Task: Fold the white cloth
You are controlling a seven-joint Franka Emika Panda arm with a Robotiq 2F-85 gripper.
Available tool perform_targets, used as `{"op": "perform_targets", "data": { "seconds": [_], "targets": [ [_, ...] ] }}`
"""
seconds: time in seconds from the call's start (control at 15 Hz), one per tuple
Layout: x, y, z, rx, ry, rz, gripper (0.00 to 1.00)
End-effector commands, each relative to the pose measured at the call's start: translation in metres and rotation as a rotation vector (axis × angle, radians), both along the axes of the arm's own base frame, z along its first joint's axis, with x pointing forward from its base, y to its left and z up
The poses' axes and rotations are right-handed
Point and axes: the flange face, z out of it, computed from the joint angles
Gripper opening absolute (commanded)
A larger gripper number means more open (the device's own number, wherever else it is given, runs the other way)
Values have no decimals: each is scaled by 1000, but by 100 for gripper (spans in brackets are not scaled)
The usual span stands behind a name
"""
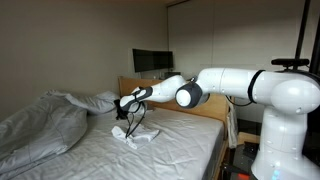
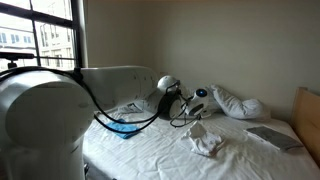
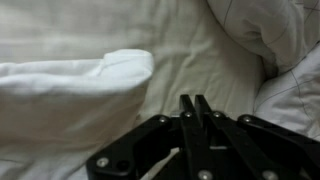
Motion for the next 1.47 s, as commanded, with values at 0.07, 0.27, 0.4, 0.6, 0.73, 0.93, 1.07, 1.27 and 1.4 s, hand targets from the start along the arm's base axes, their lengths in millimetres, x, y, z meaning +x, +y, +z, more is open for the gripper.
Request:
{"op": "perform_targets", "data": {
  "seconds": [0.07,0.27,0.4,0.6,0.73,0.93,1.07,1.27,1.4],
  "targets": [
    [-2,5,-4,-24,-23,12,10],
    [-2,11,-10,-7,1,31,8],
    [-3,11,-14,3,18,33,7],
    [-2,7,-15,49,97,57,32],
    [-3,8,-14,100,201,130,38],
    [-7,3,-2,122,388,173,58],
    [-7,-4,15,79,447,144,71],
    [-8,-16,42,-12,518,84,89],
    [-10,-22,62,-77,582,45,99]
  ]
}}
